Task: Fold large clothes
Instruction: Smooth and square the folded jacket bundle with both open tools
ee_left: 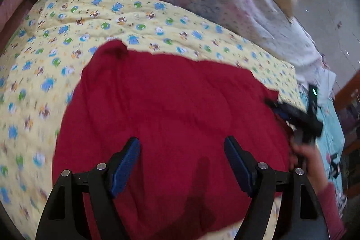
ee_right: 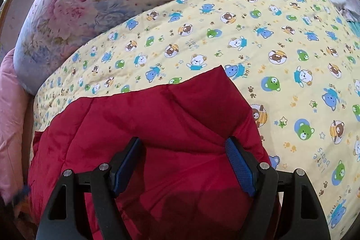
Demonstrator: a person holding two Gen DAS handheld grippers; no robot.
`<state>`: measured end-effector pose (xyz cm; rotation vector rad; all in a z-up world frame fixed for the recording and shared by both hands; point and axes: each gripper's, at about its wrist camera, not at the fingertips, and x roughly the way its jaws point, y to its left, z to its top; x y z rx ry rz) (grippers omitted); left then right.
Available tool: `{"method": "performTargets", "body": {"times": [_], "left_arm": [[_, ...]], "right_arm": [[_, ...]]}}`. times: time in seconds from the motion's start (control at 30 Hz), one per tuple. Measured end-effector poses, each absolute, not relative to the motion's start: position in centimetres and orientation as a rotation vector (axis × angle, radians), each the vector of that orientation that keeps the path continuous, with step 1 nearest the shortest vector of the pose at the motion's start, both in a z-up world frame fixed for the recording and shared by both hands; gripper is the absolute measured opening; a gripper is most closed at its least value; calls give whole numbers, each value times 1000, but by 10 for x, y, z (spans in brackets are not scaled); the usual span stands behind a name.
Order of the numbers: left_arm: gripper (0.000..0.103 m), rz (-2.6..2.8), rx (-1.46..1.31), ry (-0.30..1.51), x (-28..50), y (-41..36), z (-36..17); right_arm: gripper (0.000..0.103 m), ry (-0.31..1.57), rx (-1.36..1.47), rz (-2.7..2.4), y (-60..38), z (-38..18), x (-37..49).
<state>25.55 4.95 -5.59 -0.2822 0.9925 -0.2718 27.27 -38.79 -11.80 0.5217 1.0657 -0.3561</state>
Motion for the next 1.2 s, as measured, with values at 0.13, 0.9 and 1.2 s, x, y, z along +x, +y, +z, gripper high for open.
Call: {"method": "performTargets", "body": {"times": [0.13,0.9,1.2], "left_arm": [[78,-251,-206,990,222,38,-67],[83,-197,-134,990,210,23,-70],[89,-181,-113,1004,197,25,-79]], "right_arm": [[79,1049,529,-387,-390,-112,267],[89,1102,290,-238,-266,-79,159],[89,1085,288,-260,-257,-79,149]]}}
